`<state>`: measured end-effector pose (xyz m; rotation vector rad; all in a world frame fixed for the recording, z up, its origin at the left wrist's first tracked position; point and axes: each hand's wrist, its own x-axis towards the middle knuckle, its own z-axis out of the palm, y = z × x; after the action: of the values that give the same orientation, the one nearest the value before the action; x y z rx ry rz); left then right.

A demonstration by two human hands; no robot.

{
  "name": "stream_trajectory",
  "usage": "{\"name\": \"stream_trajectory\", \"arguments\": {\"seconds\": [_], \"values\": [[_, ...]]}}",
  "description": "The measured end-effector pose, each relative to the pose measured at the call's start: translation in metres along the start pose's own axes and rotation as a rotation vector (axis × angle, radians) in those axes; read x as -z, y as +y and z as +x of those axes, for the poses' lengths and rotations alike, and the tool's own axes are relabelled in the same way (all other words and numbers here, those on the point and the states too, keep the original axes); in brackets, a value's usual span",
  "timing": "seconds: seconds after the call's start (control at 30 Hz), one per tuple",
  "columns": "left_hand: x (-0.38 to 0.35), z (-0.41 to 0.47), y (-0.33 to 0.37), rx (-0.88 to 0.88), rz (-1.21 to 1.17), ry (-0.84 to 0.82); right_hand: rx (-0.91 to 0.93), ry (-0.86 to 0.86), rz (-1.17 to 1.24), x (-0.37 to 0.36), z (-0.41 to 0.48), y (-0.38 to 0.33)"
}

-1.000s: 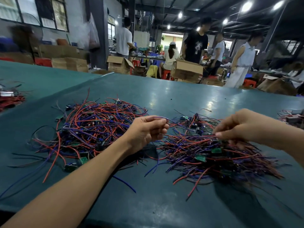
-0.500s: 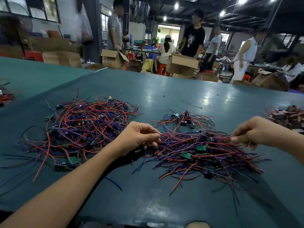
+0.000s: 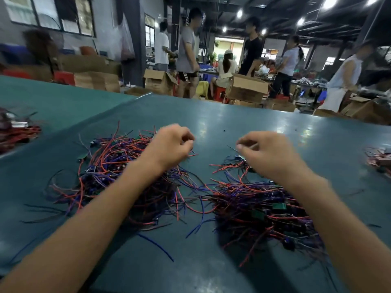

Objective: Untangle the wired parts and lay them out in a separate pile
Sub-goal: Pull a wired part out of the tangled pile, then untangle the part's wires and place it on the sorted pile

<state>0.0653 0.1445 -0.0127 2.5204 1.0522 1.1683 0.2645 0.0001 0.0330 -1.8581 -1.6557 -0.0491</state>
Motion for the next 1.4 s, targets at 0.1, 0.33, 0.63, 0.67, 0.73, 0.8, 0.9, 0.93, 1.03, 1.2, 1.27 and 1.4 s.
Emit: {"name": "stream_trajectory", "arguments": {"seconds": [0.1, 0.33, 0.63, 0.67, 0.73, 0.8, 0.9, 0.93, 1.03, 1.2, 1.27, 1.4], "values": [[0.033, 0.027, -0.034, 0.283, 0.472, -0.228, 0.007, -0.058, 0.009, -0.053, 0.009, -0.009], [0.025, 0.007, -0.055, 0.4, 0.651, -0.523, 0.137, -0.102, -0.358, -0.138, -0.022, 0.004], [0.036, 0.008, -0.052, 0.452, 0.512, -0.507, 0.242, -0.02, -0.248, -0.137, -0.026, 0.005], [0.037, 0.008, -0.051, 0.454, 0.506, -0.489, 0.246, -0.012, -0.232, -0.135, -0.026, 0.005], [0.035, 0.007, -0.047, 0.439, 0.512, -0.508, 0.26, -0.01, -0.226, -0.134, -0.027, 0.005], [0.03, 0.003, -0.042, 0.401, 0.549, -0.559, 0.28, -0.021, -0.225, -0.133, -0.03, 0.005], [0.031, 0.001, -0.038, 0.376, 0.572, -0.551, 0.291, -0.007, -0.199, -0.133, -0.031, 0.005], [0.035, 0.003, -0.038, 0.372, 0.579, -0.527, 0.291, 0.002, -0.185, -0.133, -0.03, 0.005], [0.047, 0.01, -0.034, 0.316, 0.569, -0.318, 0.293, 0.034, -0.176, -0.134, -0.03, 0.005], [0.061, 0.021, -0.007, 0.03, 0.167, 0.245, 0.27, 0.17, -0.083, -0.132, -0.026, 0.006], [0.061, 0.025, 0.01, -0.034, 0.02, 0.336, 0.244, 0.234, -0.052, -0.129, -0.024, 0.008], [0.039, 0.035, 0.033, 0.137, -0.709, 0.183, 0.159, 0.275, 0.091, -0.124, -0.022, 0.01]]}}
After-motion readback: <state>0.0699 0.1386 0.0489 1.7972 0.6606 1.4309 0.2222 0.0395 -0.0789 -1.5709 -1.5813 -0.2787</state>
